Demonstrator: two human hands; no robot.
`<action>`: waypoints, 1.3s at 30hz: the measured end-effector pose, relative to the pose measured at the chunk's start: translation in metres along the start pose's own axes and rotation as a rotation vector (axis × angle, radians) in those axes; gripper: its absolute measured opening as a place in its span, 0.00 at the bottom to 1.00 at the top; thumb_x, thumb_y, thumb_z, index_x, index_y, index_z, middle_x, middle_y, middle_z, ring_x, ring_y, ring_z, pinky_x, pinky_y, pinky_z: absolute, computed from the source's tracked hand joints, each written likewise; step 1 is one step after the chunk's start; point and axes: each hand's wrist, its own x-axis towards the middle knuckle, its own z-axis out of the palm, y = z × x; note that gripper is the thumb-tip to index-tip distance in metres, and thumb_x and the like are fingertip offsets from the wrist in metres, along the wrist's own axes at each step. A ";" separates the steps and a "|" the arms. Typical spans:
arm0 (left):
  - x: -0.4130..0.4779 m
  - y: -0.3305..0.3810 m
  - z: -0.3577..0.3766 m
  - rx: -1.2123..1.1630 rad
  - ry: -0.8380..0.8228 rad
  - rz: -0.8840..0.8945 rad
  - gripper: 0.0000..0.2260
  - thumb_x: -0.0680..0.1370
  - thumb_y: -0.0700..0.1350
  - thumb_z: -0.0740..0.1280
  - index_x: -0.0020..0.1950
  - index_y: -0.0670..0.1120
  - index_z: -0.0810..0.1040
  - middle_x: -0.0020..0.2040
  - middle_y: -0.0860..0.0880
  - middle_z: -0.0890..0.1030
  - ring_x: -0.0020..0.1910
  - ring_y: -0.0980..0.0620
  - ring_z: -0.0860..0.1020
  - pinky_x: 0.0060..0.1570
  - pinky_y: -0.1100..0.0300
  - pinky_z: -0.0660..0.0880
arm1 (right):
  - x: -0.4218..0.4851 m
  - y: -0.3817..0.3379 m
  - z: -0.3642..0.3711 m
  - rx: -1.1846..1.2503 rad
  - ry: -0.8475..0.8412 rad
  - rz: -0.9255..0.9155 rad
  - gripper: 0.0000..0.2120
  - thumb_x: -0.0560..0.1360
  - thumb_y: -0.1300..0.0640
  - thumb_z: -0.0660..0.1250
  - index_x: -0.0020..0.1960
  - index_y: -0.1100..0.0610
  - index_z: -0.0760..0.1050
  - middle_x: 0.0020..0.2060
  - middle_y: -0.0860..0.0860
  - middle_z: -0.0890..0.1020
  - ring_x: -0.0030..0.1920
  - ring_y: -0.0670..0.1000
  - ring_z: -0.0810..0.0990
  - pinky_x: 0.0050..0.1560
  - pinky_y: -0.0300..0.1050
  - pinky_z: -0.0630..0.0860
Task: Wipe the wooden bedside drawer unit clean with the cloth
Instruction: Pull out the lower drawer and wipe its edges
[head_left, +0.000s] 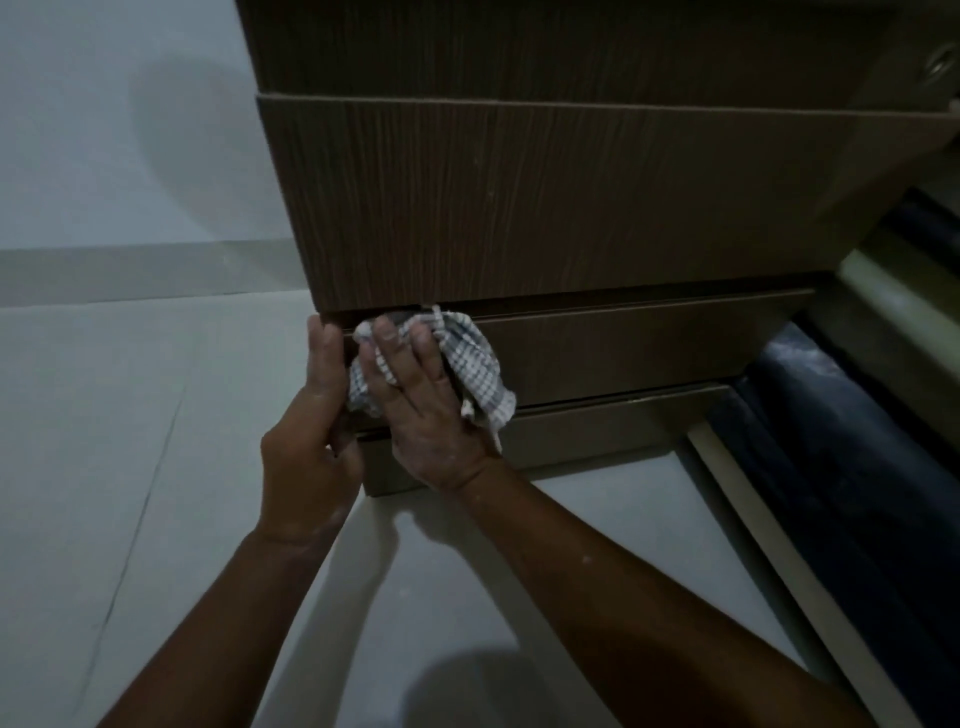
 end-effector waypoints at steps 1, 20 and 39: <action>-0.001 -0.001 0.001 0.010 0.000 0.008 0.43 0.74 0.23 0.62 0.83 0.51 0.54 0.57 0.24 0.79 0.48 0.43 0.76 0.62 0.83 0.60 | -0.002 0.007 -0.001 0.002 -0.013 -0.024 0.23 0.81 0.67 0.46 0.76 0.63 0.57 0.76 0.58 0.63 0.78 0.62 0.53 0.78 0.60 0.51; -0.005 0.020 -0.003 0.089 -0.040 -0.188 0.35 0.75 0.25 0.67 0.80 0.37 0.59 0.35 0.35 0.79 0.28 0.39 0.77 0.36 0.48 0.78 | -0.068 0.181 -0.096 -0.203 0.557 0.852 0.27 0.78 0.64 0.52 0.78 0.64 0.58 0.78 0.62 0.60 0.79 0.62 0.55 0.80 0.54 0.47; -0.001 0.007 -0.001 -0.136 -0.073 -0.191 0.24 0.86 0.51 0.55 0.80 0.43 0.62 0.60 0.40 0.81 0.58 0.52 0.79 0.57 0.84 0.64 | -0.015 0.021 -0.083 0.498 0.404 0.719 0.38 0.71 0.66 0.62 0.77 0.43 0.60 0.72 0.47 0.67 0.74 0.39 0.64 0.74 0.35 0.61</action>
